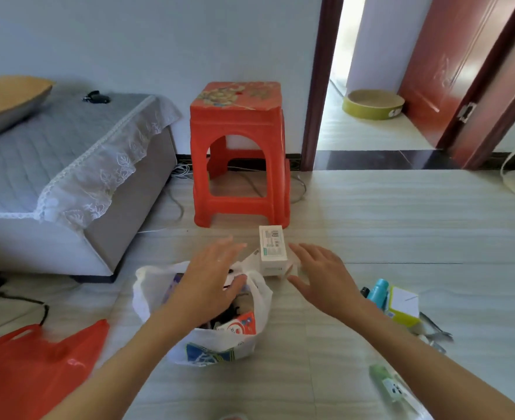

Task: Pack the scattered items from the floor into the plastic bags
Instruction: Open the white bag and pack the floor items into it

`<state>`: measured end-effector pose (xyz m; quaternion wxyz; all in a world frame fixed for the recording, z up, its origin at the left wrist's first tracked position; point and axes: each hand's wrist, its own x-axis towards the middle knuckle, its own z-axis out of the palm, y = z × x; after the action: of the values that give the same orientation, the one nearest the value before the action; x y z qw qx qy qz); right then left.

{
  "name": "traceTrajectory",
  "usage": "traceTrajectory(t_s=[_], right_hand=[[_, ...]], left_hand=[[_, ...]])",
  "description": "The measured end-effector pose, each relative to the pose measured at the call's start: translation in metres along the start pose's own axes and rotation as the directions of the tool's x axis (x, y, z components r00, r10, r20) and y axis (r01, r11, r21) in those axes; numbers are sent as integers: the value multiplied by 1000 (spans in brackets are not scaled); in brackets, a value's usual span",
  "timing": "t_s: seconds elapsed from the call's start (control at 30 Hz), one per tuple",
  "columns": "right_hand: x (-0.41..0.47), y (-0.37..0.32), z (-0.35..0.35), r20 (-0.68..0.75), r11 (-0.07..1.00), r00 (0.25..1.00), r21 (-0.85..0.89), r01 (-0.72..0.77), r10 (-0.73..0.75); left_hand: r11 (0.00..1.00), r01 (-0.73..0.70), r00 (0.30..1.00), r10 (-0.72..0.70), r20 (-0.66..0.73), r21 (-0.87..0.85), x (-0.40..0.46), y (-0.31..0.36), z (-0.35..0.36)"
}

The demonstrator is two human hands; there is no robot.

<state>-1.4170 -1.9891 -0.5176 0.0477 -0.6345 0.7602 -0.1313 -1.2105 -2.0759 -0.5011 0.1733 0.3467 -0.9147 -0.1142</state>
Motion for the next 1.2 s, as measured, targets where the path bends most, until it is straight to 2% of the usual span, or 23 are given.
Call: traceTrajectory(t_s=[0.07, 0.17, 0.23, 0.33, 0.43, 0.53, 0.63, 0.73, 0.83, 0.9, 0.97, 1.03, 1.1, 1.2], right_hand=[[-16, 23, -10, -76, 1000, 997, -11, -22, 21], [-44, 64, -20, -193, 995, 978, -40, -91, 82], [-66, 93, -20, -192, 987, 970, -34, -156, 147], [-105, 142, -5, -209, 956, 933, 47, -291, 294], [-148, 186, 31, -157, 882, 868, 112, -457, 470], [-189, 214, 80, -6, 751, 763, 179, -635, 646], [-222, 230, 136, 196, 625, 650, 179, -760, 734], [-238, 236, 182, 264, 483, 515, 182, -857, 815], [-243, 235, 207, 321, 259, 313, 201, -945, 894], [-245, 234, 215, 338, 199, 254, 190, -962, 906], [-245, 235, 218, 368, 220, 262, 153, -963, 892], [-245, 239, 220, 413, 233, 264, 125, -965, 872], [-243, 241, 220, 438, 217, 245, 116, -969, 865], [-236, 239, 224, 453, 178, 217, 126, -976, 865]], left_hand=[[978, -173, 985, 169, 43, 120, 23, 28, 2], [919, -337, 937, 306, 170, 205, 53, 73, 19], [860, -445, 886, 381, 265, 248, 66, 98, 44], [835, -509, 838, 425, 341, 211, 73, 133, 96], [866, -489, 796, 393, 460, 105, 62, 163, 165], [882, -467, 725, 345, 596, 58, 41, 178, 235], [893, -449, 643, 311, 700, 16, 19, 183, 304], [876, -483, 564, 319, 761, -9, 6, 186, 353], [846, -530, 485, 351, 801, -50, 3, 189, 380], [827, -559, 453, 364, 814, -59, 3, 189, 392], [830, -555, 487, 379, 787, -56, 0, 185, 403], [841, -539, 578, 417, 701, -56, -7, 178, 407], [844, -537, 629, 394, 670, 8, -12, 169, 408], [886, -464, 659, 329, 676, 21, -22, 157, 411]])
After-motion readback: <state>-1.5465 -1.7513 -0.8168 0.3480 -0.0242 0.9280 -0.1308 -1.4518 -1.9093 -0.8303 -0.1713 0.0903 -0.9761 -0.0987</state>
